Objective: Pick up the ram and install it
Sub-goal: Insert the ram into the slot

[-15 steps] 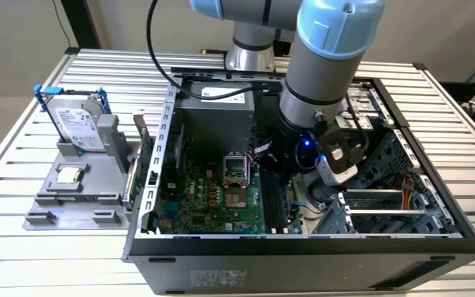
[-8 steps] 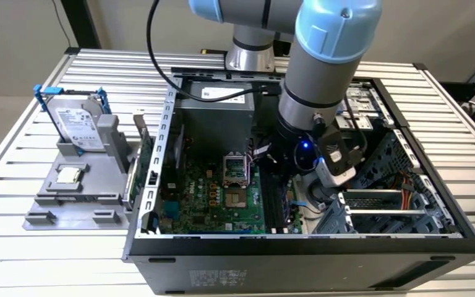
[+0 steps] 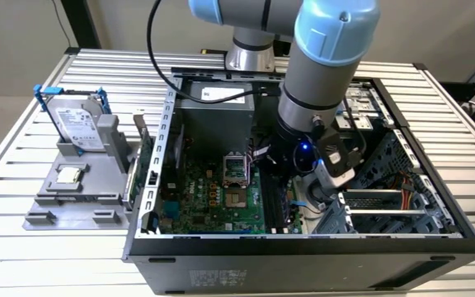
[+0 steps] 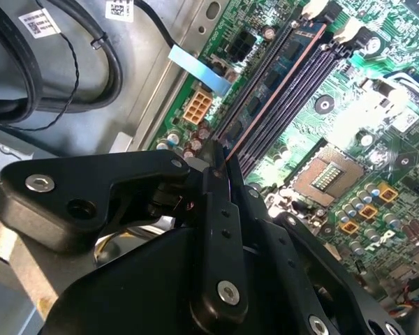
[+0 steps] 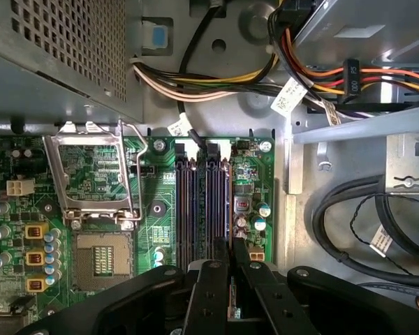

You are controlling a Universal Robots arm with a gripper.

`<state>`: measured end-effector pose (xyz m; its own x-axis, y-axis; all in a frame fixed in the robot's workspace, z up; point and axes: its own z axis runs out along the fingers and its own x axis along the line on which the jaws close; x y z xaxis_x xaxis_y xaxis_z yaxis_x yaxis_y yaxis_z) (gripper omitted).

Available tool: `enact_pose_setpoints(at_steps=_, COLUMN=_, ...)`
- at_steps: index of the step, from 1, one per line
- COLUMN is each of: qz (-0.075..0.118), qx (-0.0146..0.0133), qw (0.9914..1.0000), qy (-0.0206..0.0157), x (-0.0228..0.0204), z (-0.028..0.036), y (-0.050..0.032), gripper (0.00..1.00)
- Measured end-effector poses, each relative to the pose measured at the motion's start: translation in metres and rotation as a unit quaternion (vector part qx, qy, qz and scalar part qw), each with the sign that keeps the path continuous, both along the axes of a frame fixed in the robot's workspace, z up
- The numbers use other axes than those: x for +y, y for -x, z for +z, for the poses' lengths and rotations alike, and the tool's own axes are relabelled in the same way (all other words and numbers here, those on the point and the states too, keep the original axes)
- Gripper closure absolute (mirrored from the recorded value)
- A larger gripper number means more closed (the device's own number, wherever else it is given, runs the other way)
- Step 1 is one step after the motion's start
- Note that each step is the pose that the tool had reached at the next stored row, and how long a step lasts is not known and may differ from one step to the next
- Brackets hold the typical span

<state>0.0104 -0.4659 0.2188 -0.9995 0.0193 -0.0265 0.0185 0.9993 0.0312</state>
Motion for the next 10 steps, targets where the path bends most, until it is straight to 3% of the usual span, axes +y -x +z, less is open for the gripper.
enact_pose_setpoints(at_steps=10, qz=-0.001, qx=0.0000, qw=1.00000, qy=0.0000, x=-0.0003, z=-0.0011, y=0.0000, gripper=1.00)
